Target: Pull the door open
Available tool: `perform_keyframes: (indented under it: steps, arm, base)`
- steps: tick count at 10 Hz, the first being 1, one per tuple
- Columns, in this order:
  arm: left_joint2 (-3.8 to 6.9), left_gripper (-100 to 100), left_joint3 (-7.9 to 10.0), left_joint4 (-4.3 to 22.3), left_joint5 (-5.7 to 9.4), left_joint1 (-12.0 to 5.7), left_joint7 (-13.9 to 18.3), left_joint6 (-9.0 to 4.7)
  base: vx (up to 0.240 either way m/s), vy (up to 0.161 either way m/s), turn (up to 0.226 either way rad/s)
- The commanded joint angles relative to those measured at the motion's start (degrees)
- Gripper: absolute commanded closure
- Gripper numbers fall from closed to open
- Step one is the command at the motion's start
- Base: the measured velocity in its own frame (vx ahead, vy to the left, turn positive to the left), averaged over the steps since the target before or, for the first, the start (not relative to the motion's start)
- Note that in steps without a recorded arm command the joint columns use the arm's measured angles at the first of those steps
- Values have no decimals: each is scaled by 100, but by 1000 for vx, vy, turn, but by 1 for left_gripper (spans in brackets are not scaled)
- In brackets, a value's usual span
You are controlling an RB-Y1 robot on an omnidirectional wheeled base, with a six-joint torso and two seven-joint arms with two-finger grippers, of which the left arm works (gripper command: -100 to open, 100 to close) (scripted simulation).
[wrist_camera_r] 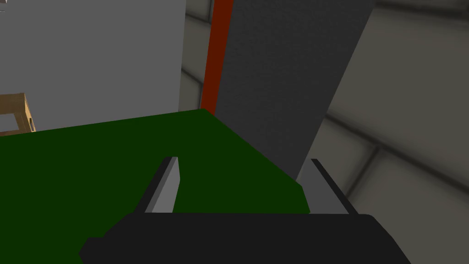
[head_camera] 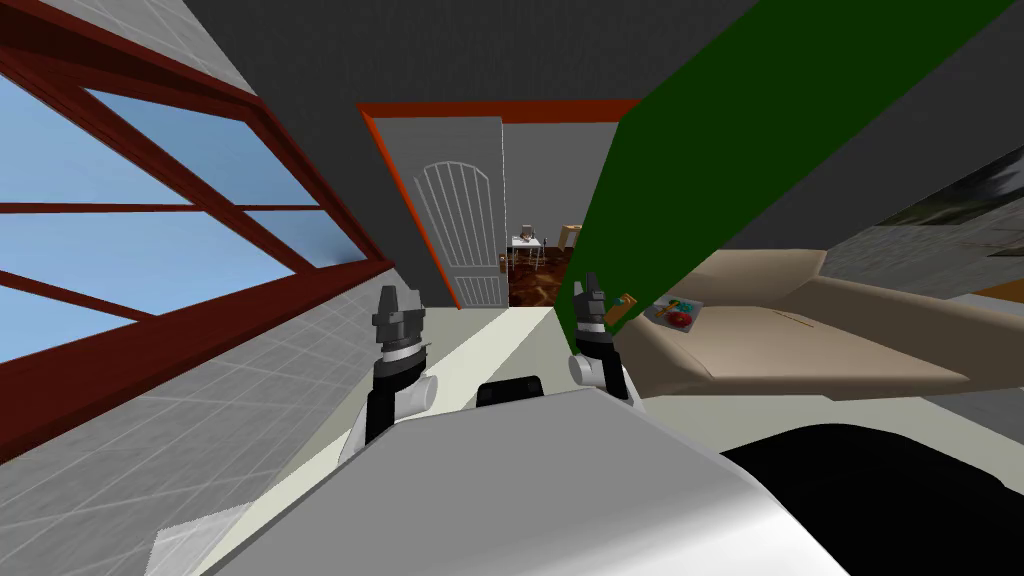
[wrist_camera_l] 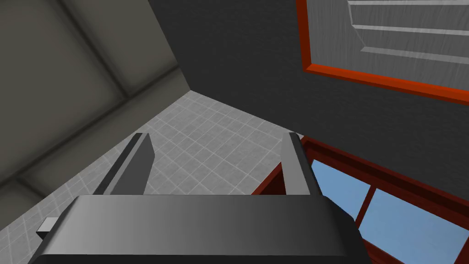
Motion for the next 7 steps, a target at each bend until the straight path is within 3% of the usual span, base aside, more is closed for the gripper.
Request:
perform_keyframes:
  steps: [1, 7]
  arm:
    - [40, -100, 8, 208, 15, -114, 14, 46]
    - [143, -100, 34, 923, 67, -507, 64, 204]
  base:
    - [97, -17, -34]
    - [158, -40, -19]
